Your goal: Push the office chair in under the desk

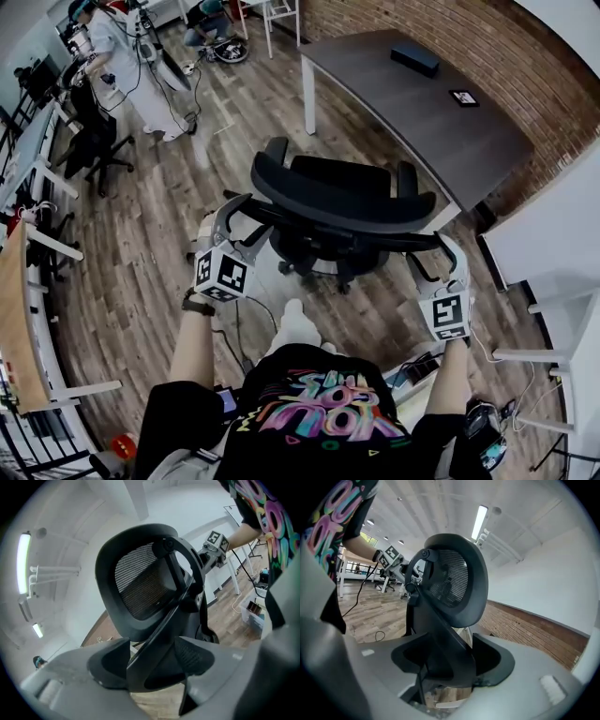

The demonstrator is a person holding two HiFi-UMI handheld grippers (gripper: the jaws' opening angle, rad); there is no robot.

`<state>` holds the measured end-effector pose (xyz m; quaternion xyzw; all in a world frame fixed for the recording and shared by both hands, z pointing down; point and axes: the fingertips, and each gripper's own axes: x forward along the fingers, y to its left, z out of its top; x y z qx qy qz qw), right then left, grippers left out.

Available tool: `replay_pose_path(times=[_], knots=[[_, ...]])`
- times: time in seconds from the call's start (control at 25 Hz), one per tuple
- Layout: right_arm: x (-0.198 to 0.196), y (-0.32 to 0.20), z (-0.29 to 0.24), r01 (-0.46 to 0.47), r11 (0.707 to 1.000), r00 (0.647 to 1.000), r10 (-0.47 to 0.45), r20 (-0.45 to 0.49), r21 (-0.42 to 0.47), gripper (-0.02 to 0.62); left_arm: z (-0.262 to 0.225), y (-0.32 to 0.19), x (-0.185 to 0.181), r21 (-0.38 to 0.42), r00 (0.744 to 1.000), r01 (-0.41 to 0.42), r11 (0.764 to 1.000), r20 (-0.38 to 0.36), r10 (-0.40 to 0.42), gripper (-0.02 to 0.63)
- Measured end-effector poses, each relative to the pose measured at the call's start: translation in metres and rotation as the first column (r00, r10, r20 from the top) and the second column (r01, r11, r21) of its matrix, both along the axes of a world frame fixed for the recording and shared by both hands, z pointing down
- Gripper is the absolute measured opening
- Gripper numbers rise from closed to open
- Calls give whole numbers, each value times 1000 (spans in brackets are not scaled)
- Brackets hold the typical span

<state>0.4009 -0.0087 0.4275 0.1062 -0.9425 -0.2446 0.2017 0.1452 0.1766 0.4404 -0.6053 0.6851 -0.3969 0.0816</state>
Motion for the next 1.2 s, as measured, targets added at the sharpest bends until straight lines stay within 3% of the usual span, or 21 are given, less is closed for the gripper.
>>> replay_pose_path(times=[0.12,0.36,1.2], knots=[[-5,-4,4,-3,1000,1000,3,-15,8,264,12,-4,-11,-54,999,-9,998,30,10,291],[-7,-2,5,-15,1000,1000,15,-17,2,264,13,-3,-19,-47,997,-35,998,66,38,285],[-43,-34,3,-79,997,997,78,-17,-18,273,14,-46,-62,-19,998,-62,998,13,62,291]])
